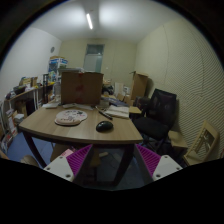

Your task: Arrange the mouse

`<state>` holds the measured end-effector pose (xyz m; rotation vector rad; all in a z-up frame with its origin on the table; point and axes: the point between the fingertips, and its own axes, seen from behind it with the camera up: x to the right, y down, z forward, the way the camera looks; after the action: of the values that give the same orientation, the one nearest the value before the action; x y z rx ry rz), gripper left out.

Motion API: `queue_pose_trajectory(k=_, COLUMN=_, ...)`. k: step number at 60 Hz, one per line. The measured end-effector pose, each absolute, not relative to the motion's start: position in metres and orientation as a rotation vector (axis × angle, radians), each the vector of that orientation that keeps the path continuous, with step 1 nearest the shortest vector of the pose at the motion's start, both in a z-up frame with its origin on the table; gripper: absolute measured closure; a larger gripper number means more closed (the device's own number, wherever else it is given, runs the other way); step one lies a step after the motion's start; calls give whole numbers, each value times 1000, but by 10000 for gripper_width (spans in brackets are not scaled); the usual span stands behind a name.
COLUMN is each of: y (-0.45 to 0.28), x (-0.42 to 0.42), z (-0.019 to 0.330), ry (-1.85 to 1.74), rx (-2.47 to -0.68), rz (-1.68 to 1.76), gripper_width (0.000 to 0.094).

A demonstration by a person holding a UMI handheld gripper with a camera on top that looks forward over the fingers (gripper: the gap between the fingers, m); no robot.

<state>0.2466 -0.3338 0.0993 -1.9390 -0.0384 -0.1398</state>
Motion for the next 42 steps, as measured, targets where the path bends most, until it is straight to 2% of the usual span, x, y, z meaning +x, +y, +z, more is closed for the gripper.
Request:
queue_pose_trajectory(k=11, y=-309, x=227, z=85, ry=-16, rx=-1984, rz=-90, gripper_width=94)
queue_pose_trajectory(k=13, y=-272, x=222, z=78, ry=-7, rx=-1987, rz=-71, gripper_width=95)
queue_pose_trajectory(k=21, y=-231, x=207, z=64, ry=0, rx=-2004, rz=-24, gripper_width=88)
queue_pose_trajectory(k=42, y=-129, x=190, z=-4, ry=55, rx=-2097, rz=93, gripper_width=96)
